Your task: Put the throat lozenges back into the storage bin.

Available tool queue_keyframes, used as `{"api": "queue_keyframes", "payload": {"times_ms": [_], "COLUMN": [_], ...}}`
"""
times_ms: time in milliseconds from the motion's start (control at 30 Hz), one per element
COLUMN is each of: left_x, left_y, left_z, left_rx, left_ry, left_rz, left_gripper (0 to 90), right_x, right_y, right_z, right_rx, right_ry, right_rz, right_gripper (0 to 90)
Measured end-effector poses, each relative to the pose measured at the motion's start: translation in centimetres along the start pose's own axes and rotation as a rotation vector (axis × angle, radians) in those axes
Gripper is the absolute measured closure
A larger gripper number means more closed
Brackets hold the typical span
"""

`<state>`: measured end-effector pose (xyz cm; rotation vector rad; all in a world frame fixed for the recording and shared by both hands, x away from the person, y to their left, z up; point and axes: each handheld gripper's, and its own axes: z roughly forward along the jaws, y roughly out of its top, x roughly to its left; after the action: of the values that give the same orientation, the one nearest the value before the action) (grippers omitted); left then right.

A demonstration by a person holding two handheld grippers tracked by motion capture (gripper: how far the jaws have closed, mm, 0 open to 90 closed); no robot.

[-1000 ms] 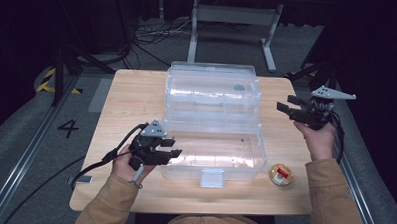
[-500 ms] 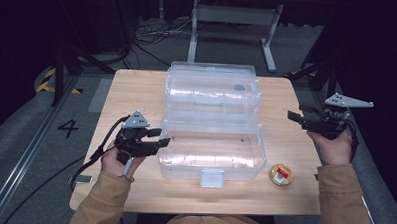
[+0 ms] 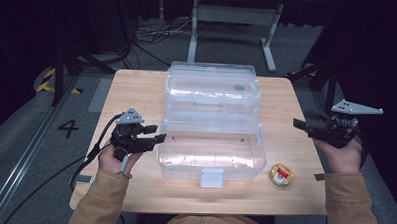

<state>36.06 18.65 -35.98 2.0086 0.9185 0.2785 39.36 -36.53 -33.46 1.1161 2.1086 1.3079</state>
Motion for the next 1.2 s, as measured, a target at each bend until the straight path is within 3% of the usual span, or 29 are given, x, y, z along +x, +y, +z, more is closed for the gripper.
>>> {"api": "queue_keyframes", "payload": {"times_ms": [333,467,600,933,1200], "left_x": [0.6,0.5,0.5,1.7,1.8], "left_y": [-0.2,-0.2,-0.3,-0.8,-0.9], "left_z": [-0.4,-0.5,-0.6,-1.1,-1.1], "left_rx": [-0.004,0.000,0.000,-0.040,-0.029], "left_ry": [0.025,0.005,0.005,-0.039,-0.022], "left_rz": [-0.008,-0.003,-0.002,-0.076,-0.067], "left_gripper": [52.4,49.9,50.0,50.2,49.7], "right_x": [0.7,1.0,1.4,2.1,2.2], "right_y": [-0.3,-0.4,-0.6,-1.2,-2.0], "right_z": [0.1,0.6,0.6,1.2,1.5], "right_rx": [0.091,0.148,0.165,0.233,0.298], "right_ry": [0.022,0.021,0.020,0.050,0.062], "right_rz": [-0.037,-0.043,-0.060,-0.102,-0.095], "right_gripper": [36.3,35.9,35.9,33.6,32.7]}}
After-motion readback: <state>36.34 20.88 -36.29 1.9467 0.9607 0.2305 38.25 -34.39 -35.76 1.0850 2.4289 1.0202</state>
